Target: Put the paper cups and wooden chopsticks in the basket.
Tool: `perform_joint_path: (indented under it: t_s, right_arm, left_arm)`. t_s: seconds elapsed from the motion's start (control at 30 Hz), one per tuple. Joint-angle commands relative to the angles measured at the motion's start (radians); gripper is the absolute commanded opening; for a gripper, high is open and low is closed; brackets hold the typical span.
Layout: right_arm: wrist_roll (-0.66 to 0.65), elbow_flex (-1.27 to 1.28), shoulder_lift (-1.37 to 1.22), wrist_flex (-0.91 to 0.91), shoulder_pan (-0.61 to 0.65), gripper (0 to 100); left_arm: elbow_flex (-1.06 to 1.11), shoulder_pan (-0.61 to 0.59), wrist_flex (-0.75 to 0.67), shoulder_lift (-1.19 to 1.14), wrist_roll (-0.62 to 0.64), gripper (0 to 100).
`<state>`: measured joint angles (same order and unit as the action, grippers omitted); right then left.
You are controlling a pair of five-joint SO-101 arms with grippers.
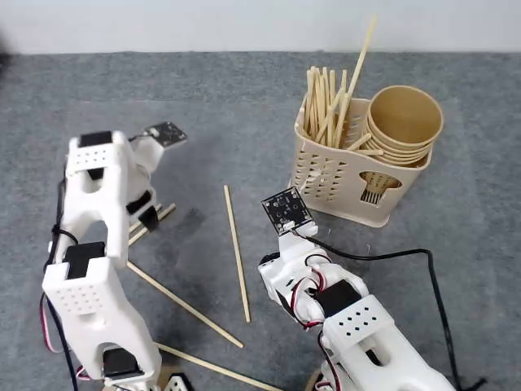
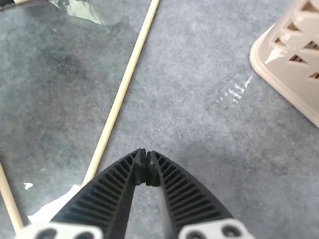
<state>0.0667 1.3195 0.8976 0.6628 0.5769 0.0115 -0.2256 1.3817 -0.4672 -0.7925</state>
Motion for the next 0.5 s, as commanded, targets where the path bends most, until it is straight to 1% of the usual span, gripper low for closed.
perform_joint_path:
  t_s: [0.0, 0.1, 0.33, 0.4, 0.47]
  right_arm:
    - [-0.029, -0.005, 0.005, -0.01, 0.007, 1.5]
    - [-0.029, -0.005, 0.005, -0.01, 0.007, 1.5]
    - [-0.029, -0.005, 0.005, -0.01, 0.007, 1.5]
    - [-0.029, -0.005, 0.005, -0.01, 0.007, 1.5]
    - [-0.029, -0.005, 0.005, -0.01, 0.007, 1.5]
  left_arm:
    - [0.05, 0.008, -0.101, 0.005, 0.012, 18]
    - [0.062, 0.005, -0.132, 0.005, 0.012, 18]
    - [0.065, 0.011, -0.129, -0.009, 0.012, 18]
    - [0.059, 0.012, -0.117, -0.025, 0.009, 15]
    - [0.027, 0.012, -0.071, -0.049, 0.006, 12]
